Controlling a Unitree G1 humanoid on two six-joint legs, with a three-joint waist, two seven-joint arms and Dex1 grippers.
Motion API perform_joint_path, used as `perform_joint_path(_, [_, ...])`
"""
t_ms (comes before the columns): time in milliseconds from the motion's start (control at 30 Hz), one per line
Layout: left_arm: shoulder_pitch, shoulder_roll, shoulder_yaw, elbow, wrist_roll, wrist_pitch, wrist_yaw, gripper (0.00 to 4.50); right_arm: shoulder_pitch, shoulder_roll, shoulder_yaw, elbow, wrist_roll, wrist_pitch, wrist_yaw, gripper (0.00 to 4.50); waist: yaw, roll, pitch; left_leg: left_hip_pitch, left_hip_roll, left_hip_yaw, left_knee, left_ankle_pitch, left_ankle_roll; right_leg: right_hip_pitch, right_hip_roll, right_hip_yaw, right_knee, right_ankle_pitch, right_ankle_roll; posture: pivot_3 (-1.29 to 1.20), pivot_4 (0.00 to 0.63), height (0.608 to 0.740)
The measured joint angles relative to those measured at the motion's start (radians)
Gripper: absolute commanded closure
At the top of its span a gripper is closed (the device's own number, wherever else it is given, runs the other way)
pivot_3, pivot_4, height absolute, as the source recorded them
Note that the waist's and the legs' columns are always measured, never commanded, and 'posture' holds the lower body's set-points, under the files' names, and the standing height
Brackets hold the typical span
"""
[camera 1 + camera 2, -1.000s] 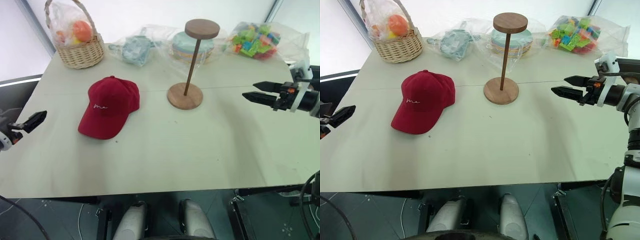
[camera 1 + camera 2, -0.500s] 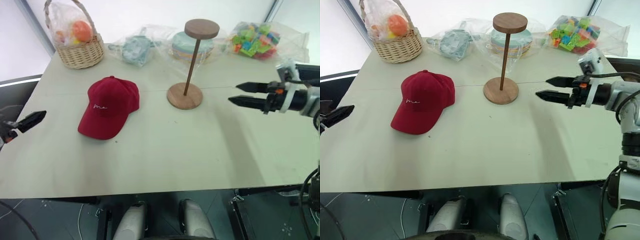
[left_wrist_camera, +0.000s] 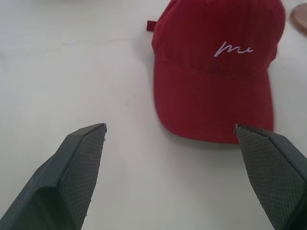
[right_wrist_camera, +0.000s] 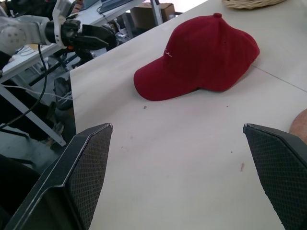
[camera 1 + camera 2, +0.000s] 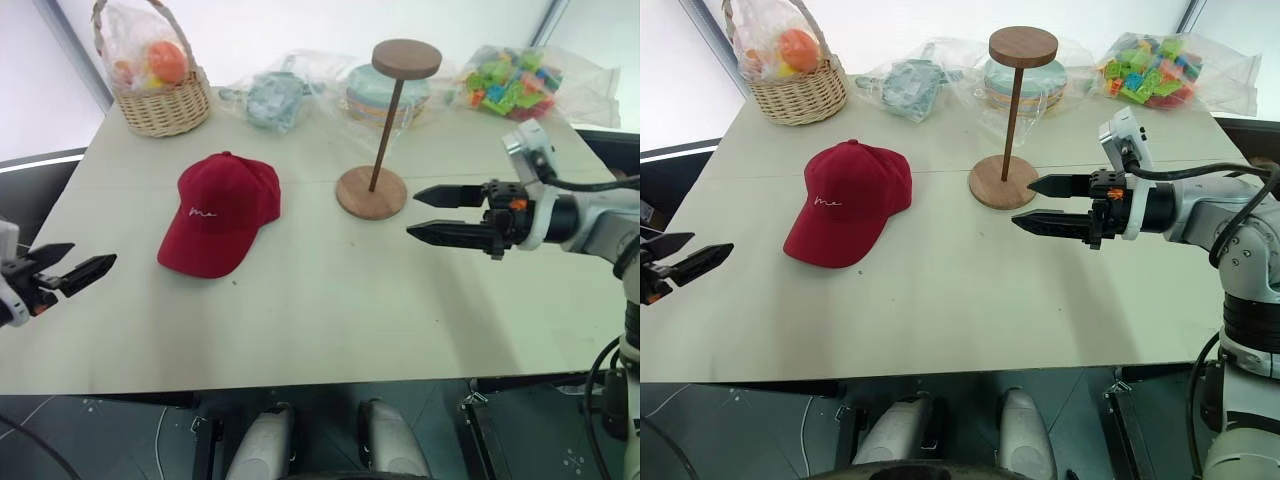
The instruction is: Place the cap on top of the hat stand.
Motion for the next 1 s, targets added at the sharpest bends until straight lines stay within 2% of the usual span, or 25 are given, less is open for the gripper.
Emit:
perform_joint_path(100, [0.009,0.013,-0.125,0.008,0.157,-0.226,-0.020,0.03,-0.001,-0.001,0.009,0.039,-0.012,-0.029,0.001,0.00,-0.002,0.000,0.000,0.000,0.000,0.000,0.000,0.000,0.000,0.000,0.000,0.000,-0.001,0.000,0.000,0.00,0.150,0.740])
perform_joint_path(267, [-0.044,0.041,-0.265,0.084,0.292,-0.517,-0.092,0.03,-0.001,-0.003,0.034,0.085,-0.040,-0.071,0.009,0.00,-0.003,0.000,0.000,0.000,0.000,0.000,0.000,-0.001,0.002,0.000,0.000,0.000,0.000,0.000,0.000,0.00,0.150,0.740])
perform_joint_path(467, [-0.226,0.100,-0.393,0.385,0.486,-0.973,-0.091,0.03,-0.003,-0.008,0.038,0.113,-0.057,-0.094,0.008,0.00,-0.003,0.000,0.000,0.000,0.000,0.001,0.000,-0.001,0.001,-0.001,0.000,-0.001,0.000,0.000,0.000,0.00,0.150,0.740])
perform_joint_path(567, [-0.291,0.129,-0.459,0.577,0.623,-1.264,-0.012,0.03,-0.002,-0.010,0.038,0.113,-0.058,-0.096,0.000,0.00,-0.004,0.000,0.000,0.000,0.000,0.001,0.000,-0.001,0.001,-0.001,0.000,-0.001,0.000,0.000,0.000,0.00,0.150,0.740])
perform_joint_path(733, [-0.356,0.151,-0.538,0.779,0.790,-1.564,0.129,0.03,0.002,-0.018,0.035,0.114,-0.059,-0.098,-0.010,0.00,-0.003,0.000,0.000,-0.001,0.000,0.001,0.000,-0.002,0.004,-0.001,0.000,-0.002,0.000,0.000,0.000,0.00,0.150,0.740])
perform_joint_path(1000, [-0.467,0.161,-0.648,0.881,1.057,-1.763,0.370,0.03,0.001,-0.018,0.035,0.132,-0.063,-0.111,-0.024,0.00,-0.002,0.000,0.000,-0.001,-0.001,0.001,0.000,-0.003,0.005,-0.001,0.001,-0.002,0.002,0.000,0.000,0.00,0.150,0.740])
